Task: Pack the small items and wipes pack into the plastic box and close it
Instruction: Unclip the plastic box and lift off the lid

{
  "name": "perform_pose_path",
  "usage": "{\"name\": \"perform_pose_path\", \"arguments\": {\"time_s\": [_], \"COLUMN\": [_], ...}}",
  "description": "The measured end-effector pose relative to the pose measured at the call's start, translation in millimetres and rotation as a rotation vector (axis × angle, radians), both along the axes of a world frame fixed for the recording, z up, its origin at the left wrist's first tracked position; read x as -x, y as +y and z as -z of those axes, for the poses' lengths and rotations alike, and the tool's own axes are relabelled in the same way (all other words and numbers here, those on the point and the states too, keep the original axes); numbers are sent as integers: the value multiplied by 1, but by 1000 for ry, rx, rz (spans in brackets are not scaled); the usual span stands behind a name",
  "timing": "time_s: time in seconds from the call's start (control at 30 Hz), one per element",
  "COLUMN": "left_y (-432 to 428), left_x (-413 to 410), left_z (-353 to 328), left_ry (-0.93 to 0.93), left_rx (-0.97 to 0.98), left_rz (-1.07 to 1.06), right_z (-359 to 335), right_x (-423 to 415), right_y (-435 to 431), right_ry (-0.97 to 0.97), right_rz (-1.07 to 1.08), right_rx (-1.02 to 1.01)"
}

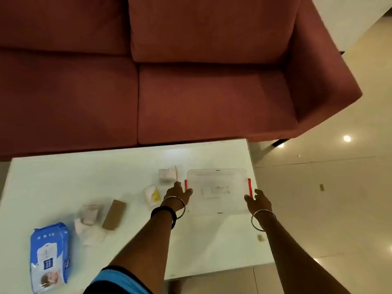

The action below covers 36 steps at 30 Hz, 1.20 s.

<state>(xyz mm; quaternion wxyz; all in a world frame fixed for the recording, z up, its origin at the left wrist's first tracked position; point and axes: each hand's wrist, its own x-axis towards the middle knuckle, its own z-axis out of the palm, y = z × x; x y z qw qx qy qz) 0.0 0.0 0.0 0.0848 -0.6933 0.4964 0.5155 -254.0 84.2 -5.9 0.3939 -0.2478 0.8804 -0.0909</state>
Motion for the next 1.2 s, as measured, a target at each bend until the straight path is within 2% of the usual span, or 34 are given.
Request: {"name": "perform_pose_path", "arguments": {"time_s": [0.13,0.23,0.43,0.7,0.83,1.2], "left_y": [6,11,32,90,113,140], "left_x": [1,-4,-25,-102,-152,-241], "left_z": [31,45,42,21,21,33], "left_ry": [65,102,126,150,105,23], "left_rx": [-5,48,119,182,215,305], "left_rz": [-156,-205,-300,-520,-589,-667], "right_z": [25,37,41,36,36,44], "right_x": [1,-1,-20,-114,-168,-252], "right_y": [-3,-1,22,86,112,107], "right_ry": [-11,68,166,164,141,163], "right_rz": [69,119,117,154,112,3], "right_rx": [-10,40,135,176,200,237]}}
